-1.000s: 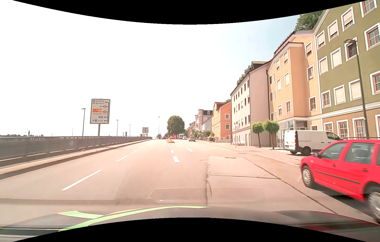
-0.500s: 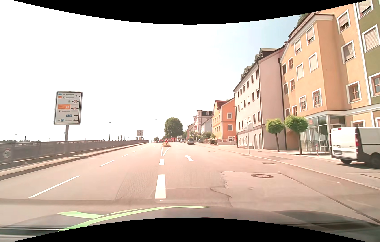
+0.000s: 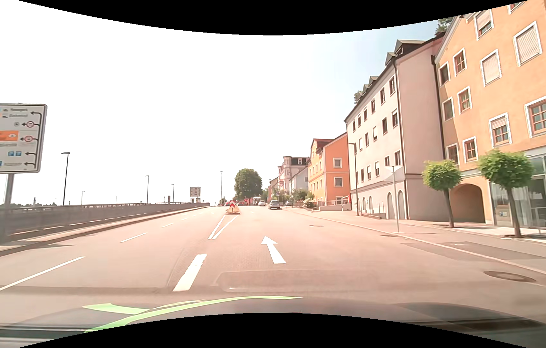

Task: Follow the waypoints while adhering to traffic rules and regulations

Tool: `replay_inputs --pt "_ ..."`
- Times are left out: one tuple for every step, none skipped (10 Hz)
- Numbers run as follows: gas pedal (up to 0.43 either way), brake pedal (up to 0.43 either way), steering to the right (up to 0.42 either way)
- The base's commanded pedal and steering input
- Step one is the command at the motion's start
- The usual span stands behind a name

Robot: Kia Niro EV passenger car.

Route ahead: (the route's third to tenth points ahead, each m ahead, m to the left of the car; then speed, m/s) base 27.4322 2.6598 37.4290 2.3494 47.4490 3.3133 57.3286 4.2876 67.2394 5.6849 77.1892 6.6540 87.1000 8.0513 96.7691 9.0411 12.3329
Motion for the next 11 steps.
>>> replay_inputs --pt "0.0 0.0 -0.003" --pt "0.0 0.0 -0.006" --pt "0.0 0.0 -0.007" --pt "0.0 0.0 -0.008" --pt "0.0 0.0 -0.012" --pt "0.0 0.0 -0.014" --pt "0.0 0.0 -0.016" --pt "0.0 0.0 -0.018" --pt "0.0 0.0 -0.02" --pt "0.0 0.0 -0.021" --pt "0.0 0.006 -0.021"
